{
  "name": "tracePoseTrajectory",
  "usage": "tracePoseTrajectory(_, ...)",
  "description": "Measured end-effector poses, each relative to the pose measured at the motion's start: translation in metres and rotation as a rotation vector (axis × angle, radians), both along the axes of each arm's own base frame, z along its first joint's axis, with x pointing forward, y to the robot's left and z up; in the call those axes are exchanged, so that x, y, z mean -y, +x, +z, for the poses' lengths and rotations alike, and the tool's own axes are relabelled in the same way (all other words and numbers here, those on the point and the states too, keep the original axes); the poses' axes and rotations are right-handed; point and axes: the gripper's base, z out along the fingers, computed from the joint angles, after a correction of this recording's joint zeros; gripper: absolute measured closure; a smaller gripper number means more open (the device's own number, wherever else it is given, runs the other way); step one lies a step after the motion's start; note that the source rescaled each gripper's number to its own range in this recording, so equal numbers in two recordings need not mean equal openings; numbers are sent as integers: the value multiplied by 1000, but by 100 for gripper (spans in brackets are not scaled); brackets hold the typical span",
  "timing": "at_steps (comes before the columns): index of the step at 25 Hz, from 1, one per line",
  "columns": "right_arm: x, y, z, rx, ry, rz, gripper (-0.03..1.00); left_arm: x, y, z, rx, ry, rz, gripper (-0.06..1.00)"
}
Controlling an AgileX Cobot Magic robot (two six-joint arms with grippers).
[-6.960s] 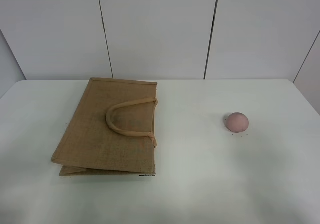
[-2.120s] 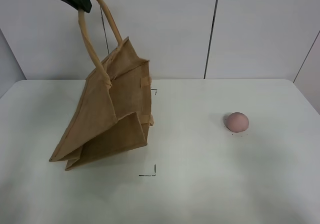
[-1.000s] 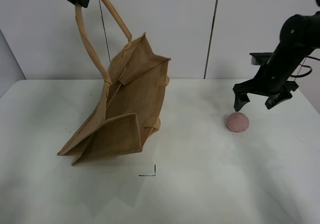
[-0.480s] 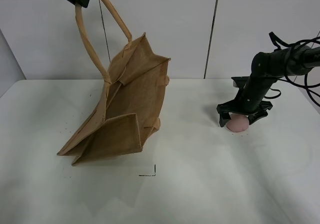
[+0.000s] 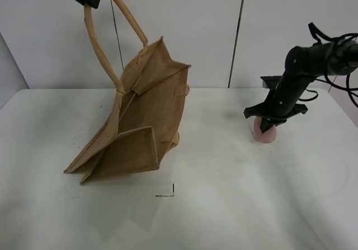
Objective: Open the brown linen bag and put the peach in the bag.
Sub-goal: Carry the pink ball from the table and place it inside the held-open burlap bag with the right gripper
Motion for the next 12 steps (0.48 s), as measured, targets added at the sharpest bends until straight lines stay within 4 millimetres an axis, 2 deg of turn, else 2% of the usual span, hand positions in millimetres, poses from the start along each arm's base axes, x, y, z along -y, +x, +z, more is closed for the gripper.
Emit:
tracePoseTrajectory(3,-9,3,57,84,56,31,97,0,0,0,0,0,0,94)
tracePoseTrajectory(7,-41,-2,131,227,151,119,97,0,0,0,0,0,0,94)
tracePoseTrajectory(10,-81,-9,162,299,239,226,97,0,0,0,0,0,0,94)
tracePoseTrajectory(12,-113,-17,170,336,307,336,97,0,0,0,0,0,0,94)
